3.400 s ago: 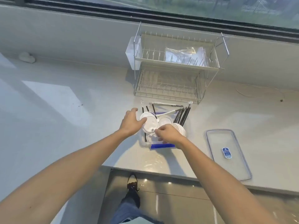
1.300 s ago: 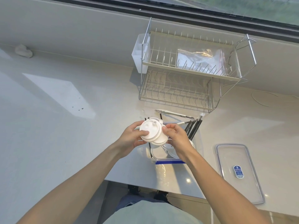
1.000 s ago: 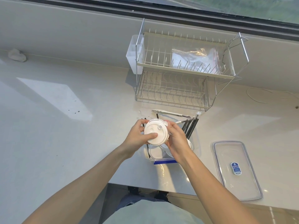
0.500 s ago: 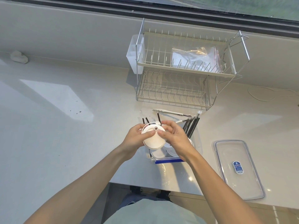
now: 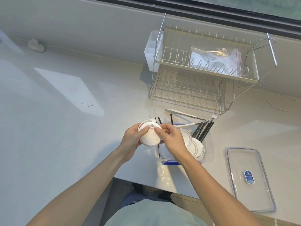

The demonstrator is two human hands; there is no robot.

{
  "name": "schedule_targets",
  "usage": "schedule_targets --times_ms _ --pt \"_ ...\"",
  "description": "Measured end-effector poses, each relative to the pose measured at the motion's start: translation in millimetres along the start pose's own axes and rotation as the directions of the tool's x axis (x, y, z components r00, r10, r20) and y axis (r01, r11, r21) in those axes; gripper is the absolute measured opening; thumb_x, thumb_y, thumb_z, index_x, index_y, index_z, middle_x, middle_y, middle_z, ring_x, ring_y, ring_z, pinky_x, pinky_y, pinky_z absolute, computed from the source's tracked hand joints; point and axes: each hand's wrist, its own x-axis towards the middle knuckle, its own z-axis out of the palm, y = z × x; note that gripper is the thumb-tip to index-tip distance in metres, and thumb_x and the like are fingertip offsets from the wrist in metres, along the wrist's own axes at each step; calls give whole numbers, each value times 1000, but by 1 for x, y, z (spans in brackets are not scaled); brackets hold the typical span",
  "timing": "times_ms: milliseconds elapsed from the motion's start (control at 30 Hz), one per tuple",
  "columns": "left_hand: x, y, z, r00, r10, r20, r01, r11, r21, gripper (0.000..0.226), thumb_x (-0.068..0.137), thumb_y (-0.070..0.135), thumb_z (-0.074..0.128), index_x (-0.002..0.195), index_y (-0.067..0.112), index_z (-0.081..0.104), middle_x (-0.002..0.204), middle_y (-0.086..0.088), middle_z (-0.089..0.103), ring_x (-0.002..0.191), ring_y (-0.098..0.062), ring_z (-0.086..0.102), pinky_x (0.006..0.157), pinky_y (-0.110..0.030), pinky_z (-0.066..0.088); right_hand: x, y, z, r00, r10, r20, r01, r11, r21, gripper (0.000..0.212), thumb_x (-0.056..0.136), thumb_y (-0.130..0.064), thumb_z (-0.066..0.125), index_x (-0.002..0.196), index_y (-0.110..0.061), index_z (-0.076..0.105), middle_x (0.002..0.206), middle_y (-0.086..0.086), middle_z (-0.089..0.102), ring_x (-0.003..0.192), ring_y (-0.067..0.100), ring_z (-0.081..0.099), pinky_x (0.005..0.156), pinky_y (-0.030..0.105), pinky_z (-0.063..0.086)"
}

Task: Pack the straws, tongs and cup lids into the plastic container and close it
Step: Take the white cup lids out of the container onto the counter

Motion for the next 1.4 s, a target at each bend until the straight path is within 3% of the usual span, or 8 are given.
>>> schedule_targets --times_ms 167,333,633,767,933,1100,1233,1400 --pt "-5 -7 -60 978 69 -198 -38 987 158 25 100 30 63 114 16 78 113 -6 78 106 -26 72 93 -41 58 16 10 57 997 26 75 -4 962 -272 18 95 -22 63 102 -6 70 91 10 71 83 26 69 73 47 61" --pt "1 -45 -100 891 100 -442 91 916 391 15 94 31 70 98 20 77 96 -1 77 95 -27 72 83 -39 60 19 46 103 964 132 231 37 794 -606 22 95 -12 46 113 -3 56 117 15 59 99 29 56 76 31 40" --pt "10 -82 -111 890 215 -403 243 523 817 29 95 46 64 110 21 69 111 -3 56 97 -22 62 75 -29 46 11 82 112 906 70 418 387 263 -884 63 88 3 60 144 -4 34 134 12 47 117 30 52 83 39 49" --pt "13 -70 -102 887 232 -399 265 451 852 48 94 46 64 132 19 53 127 -6 53 109 -25 62 82 -38 55 6 58 101 894 -128 430 448 262 -855 60 89 7 57 144 -5 37 124 11 52 107 31 58 72 40 52" --pt "17 -28 -44 914 364 -180 -81 598 798 21 94 29 66 113 20 61 101 3 60 86 -13 63 79 -33 53 6 29 34 838 -517 175 383 330 -863 23 84 3 68 106 -4 65 92 11 65 75 34 63 53 41 53" --pt "27 -19 32 842 450 297 -485 391 782 16 89 17 67 105 15 70 95 3 66 84 -12 64 79 -33 54 6 33 -55 889 -436 141 264 236 -935 37 64 6 74 99 -7 72 101 11 70 92 39 64 74 43 52" --pt "37 -33 71 845 187 502 -533 209 820 47 90 13 65 136 15 59 137 -1 58 129 -21 51 107 -31 40 0 54 -97 956 -211 204 223 73 -972 55 64 1 76 117 -14 69 138 10 60 130 43 52 96 54 47" --pt "44 -52 82 869 32 494 -489 211 846 57 85 -3 62 141 11 55 144 -6 53 134 -24 49 109 -27 37 4 60 -113 929 -321 183 235 128 -964 27 73 1 69 95 -14 69 98 2 70 100 33 64 87 40 44"
